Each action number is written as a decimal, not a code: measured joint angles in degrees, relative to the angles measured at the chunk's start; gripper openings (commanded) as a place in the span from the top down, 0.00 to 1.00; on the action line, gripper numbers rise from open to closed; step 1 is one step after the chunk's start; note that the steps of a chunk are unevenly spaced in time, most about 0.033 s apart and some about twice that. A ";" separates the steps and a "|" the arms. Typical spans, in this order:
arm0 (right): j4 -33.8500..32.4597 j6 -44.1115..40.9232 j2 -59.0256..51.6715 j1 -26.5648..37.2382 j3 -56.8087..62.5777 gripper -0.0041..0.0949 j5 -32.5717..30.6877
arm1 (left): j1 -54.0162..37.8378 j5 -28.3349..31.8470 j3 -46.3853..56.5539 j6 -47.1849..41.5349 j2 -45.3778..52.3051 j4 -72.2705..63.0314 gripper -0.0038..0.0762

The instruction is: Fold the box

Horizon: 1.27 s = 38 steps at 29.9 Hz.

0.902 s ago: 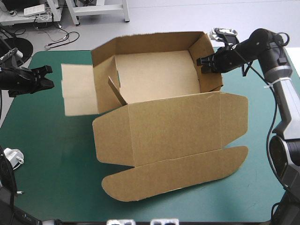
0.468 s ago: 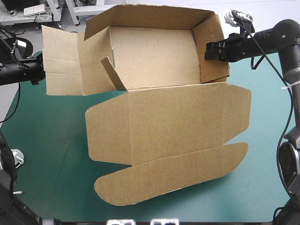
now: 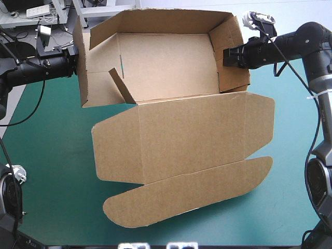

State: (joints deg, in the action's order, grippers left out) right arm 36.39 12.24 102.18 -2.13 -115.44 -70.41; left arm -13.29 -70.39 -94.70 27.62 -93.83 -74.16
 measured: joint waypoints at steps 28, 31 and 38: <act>-8.97 -4.71 0.50 -6.97 0.00 0.97 10.26 | 7.60 -0.24 0.00 -1.78 7.32 5.67 0.96; -9.11 -5.00 0.55 -6.97 0.00 0.97 11.35 | 7.79 -0.24 0.00 -1.82 7.32 5.67 0.96; -10.42 -6.41 1.28 -6.97 0.00 0.97 12.09 | 7.90 -0.24 0.00 -1.89 7.32 5.67 0.96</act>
State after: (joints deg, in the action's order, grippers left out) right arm 25.97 5.83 103.46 -9.10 -115.44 -58.32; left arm -5.39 -70.63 -94.70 25.72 -86.51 -68.49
